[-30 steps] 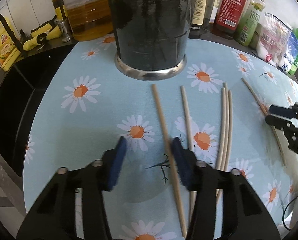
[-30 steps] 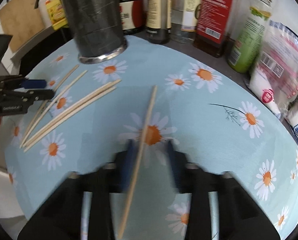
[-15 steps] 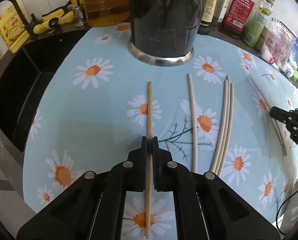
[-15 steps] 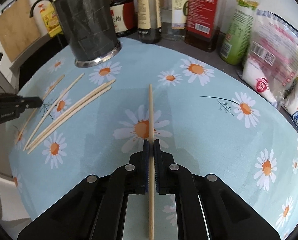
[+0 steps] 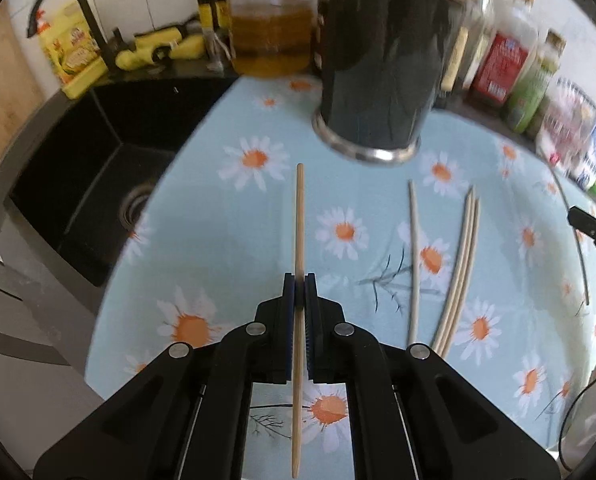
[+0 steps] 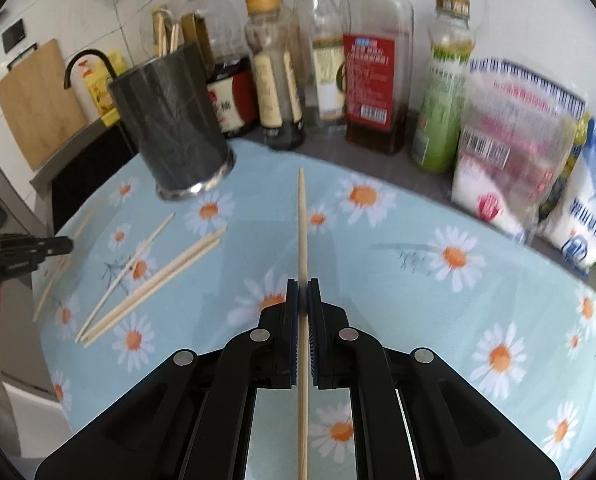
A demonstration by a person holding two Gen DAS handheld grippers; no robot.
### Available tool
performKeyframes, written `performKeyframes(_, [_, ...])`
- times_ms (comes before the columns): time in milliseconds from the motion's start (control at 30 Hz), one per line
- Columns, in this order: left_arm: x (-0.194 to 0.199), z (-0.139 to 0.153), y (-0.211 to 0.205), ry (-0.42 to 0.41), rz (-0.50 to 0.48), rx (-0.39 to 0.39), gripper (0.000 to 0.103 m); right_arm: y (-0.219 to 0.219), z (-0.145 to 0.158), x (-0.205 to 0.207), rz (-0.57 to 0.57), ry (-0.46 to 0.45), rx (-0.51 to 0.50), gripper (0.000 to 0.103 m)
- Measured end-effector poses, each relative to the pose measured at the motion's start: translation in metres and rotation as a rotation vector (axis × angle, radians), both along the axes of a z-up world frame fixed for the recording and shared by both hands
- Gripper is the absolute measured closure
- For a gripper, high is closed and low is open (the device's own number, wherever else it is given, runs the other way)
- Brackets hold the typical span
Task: Organize utensils
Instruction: 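Lift both held chopsticks and carry them above the black holder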
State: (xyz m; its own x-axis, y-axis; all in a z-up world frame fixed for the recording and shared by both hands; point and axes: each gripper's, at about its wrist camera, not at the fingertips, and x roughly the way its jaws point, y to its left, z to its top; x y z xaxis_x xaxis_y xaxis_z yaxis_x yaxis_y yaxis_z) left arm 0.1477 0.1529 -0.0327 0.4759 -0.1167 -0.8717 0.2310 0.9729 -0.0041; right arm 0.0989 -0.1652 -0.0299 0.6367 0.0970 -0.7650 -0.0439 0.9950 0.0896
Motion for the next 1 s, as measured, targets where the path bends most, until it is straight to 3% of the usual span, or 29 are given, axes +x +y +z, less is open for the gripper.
performKeyframes(333, [0.026,0.065,0.010,-0.130,-0.006,0.052,0.098,0.011,0.056,0.028,0.001,-0.101,0.012,0.098])
performKeyframes(633, [0.067,0.119,0.029,-0.213,-0.012,0.043,0.098,0.029,0.121,0.063,-0.007,-0.229,-0.022,0.098])
performKeyframes(833, [0.090,0.150,0.033,-0.261,-0.059,-0.001,0.098,0.040,0.157,0.079,-0.042,-0.307,-0.055,0.098])
performKeyframes(1000, [0.101,0.175,0.028,-0.345,-0.129,-0.084,0.098,0.048,0.178,0.090,-0.049,-0.364,-0.027,0.098])
